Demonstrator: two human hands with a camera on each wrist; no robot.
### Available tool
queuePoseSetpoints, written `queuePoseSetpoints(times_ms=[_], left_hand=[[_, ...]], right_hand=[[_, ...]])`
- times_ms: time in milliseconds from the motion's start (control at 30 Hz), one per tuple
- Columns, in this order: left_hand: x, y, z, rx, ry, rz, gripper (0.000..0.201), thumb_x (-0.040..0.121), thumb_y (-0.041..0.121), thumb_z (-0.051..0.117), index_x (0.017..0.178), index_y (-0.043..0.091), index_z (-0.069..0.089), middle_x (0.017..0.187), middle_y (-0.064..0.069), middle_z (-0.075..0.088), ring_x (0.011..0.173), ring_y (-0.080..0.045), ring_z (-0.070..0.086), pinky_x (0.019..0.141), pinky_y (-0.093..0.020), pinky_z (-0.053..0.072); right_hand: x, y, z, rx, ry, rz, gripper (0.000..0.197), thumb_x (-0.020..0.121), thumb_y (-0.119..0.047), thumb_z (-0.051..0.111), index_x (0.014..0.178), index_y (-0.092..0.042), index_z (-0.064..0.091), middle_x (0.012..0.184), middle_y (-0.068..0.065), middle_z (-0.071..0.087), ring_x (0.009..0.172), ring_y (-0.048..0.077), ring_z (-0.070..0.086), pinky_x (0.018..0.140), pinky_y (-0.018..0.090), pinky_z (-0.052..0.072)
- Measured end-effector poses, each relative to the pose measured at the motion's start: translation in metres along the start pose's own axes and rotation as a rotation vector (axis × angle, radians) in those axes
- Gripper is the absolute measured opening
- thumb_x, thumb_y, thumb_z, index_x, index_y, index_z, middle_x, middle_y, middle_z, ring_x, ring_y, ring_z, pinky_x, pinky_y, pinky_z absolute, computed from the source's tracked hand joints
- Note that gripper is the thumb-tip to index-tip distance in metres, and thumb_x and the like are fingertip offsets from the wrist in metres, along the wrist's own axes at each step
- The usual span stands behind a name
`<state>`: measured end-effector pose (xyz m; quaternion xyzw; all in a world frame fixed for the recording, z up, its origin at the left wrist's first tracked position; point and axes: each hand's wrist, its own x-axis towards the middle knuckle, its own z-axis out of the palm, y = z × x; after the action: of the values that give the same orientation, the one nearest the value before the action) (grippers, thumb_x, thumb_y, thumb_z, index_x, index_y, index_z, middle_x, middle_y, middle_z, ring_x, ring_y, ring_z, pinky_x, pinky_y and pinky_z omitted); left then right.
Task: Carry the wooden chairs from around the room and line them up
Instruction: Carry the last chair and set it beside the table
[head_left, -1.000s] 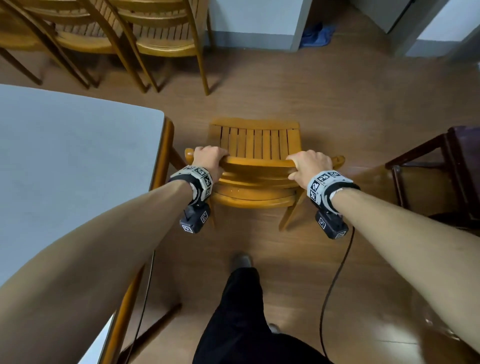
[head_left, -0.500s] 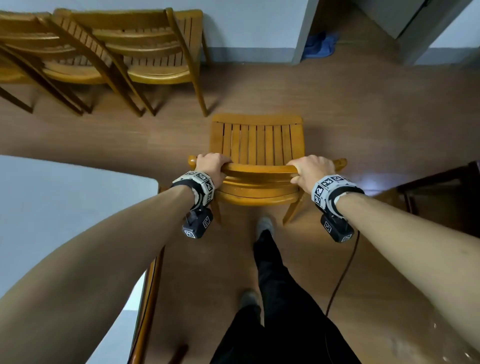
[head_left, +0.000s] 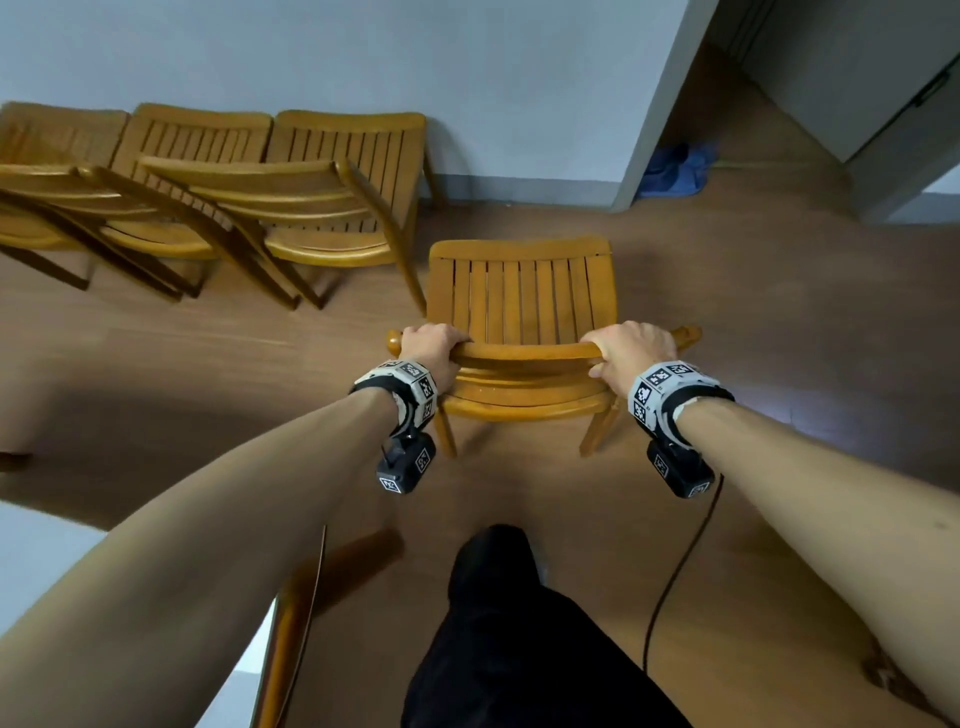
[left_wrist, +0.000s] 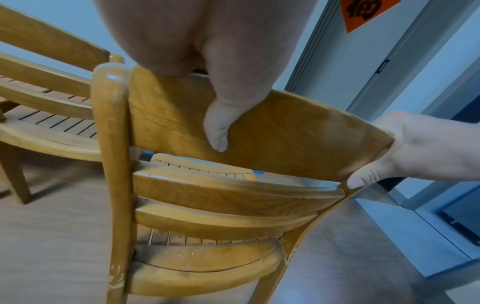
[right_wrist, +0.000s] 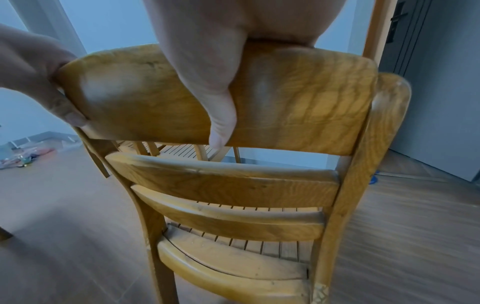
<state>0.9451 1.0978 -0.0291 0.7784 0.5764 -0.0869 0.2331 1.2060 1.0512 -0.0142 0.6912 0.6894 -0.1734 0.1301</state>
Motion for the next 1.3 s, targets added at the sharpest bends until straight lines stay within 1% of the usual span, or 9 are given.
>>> queuePoseSetpoints(times_ms=[167,300,433,533,667,800,1000,1200,1300], left_hand=[[0.094,-0.021,-0.04,-0.048,0.032,-0.009,0.03,0.088,0.01,0.06,0.097,0.038,0.062,0.094,0.008,0.061,0.104,-0.026,0.057,0.099,-0.041,0.035],[0.171,-0.034,-0.065,-0.048,0.057,-0.015,0.031,0.087,0.008,0.062,0.108,0.03,0.069,0.099,0.004,0.066,0.105,-0.024,0.057,0.103,-0.042,0.037],[0.237,-0.053,-0.085,-0.126,0.038,-0.053,0.035,0.086,0.005,0.064,0.108,0.031,0.071,0.097,0.005,0.068,0.1,-0.025,0.061,0.095,-0.048,0.049],[0.272,-0.063,-0.101,-0.163,0.006,-0.075,0.038,0.088,0.003,0.06,0.116,0.028,0.071,0.105,0.001,0.07,0.104,-0.024,0.062,0.096,-0.045,0.051],[0.299,-0.084,-0.107,-0.157,0.06,-0.123,0.043,0.087,0.001,0.058,0.122,0.023,0.069,0.116,-0.003,0.07,0.114,-0.025,0.06,0.101,-0.043,0.047],[0.302,-0.108,-0.119,-0.104,0.056,-0.163,0.047,0.083,-0.004,0.06,0.123,0.019,0.069,0.125,-0.004,0.066,0.122,-0.027,0.052,0.108,-0.038,0.038],[0.293,-0.106,-0.105,-0.103,0.142,-0.195,0.049,0.087,-0.004,0.057,0.132,0.013,0.062,0.139,-0.005,0.057,0.138,-0.026,0.039,0.116,-0.036,0.024],[0.232,-0.063,-0.107,-0.24,0.234,-0.378,0.051,0.095,0.027,0.061,0.143,0.014,0.05,0.149,-0.006,0.045,0.136,-0.025,0.041,0.112,-0.041,0.036],[0.171,-0.031,-0.096,-0.295,0.23,-0.487,0.057,0.097,0.045,0.053,0.145,0.014,0.046,0.147,-0.009,0.046,0.134,-0.026,0.043,0.109,-0.045,0.039]], right_hand=[[0.097,0.011,-0.039,-0.004,0.031,-0.038,0.007,0.09,-0.039,0.071,0.092,-0.034,0.066,0.075,-0.008,0.059,0.076,0.021,0.055,0.069,0.032,0.04],[0.178,0.018,-0.062,-0.027,0.028,-0.042,0.004,0.092,-0.039,0.067,0.092,-0.036,0.066,0.079,-0.006,0.062,0.079,0.023,0.058,0.069,0.033,0.043],[0.255,0.021,-0.08,-0.001,0.004,-0.046,0.007,0.09,-0.028,0.065,0.09,-0.036,0.067,0.08,-0.005,0.065,0.083,0.027,0.065,0.069,0.033,0.047],[0.301,0.019,-0.089,-0.005,-0.038,-0.057,0.009,0.086,-0.027,0.068,0.087,-0.035,0.065,0.076,-0.007,0.065,0.078,0.025,0.065,0.069,0.035,0.054],[0.338,0.017,-0.089,0.009,-0.07,-0.142,0.022,0.092,-0.023,0.062,0.106,-0.04,0.064,0.089,-0.004,0.069,0.09,0.026,0.067,0.07,0.034,0.048],[0.349,-0.004,-0.084,-0.03,-0.099,-0.284,0.028,0.094,-0.038,0.063,0.121,-0.039,0.06,0.099,-0.004,0.072,0.093,0.024,0.068,0.073,0.033,0.051],[0.353,-0.009,-0.073,-0.007,-0.097,-0.321,0.018,0.094,-0.038,0.061,0.111,-0.037,0.057,0.091,-0.004,0.069,0.088,0.024,0.069,0.069,0.033,0.051],[0.335,-0.005,-0.091,0.075,-0.07,-0.396,0.018,0.093,-0.038,0.056,0.11,-0.032,0.062,0.096,0.0,0.068,0.088,0.026,0.065,0.074,0.035,0.052],[0.302,0.003,-0.098,0.078,-0.008,-0.477,0.04,0.095,-0.042,0.056,0.133,-0.027,0.055,0.122,-0.001,0.065,0.108,0.024,0.062,0.087,0.037,0.051]])
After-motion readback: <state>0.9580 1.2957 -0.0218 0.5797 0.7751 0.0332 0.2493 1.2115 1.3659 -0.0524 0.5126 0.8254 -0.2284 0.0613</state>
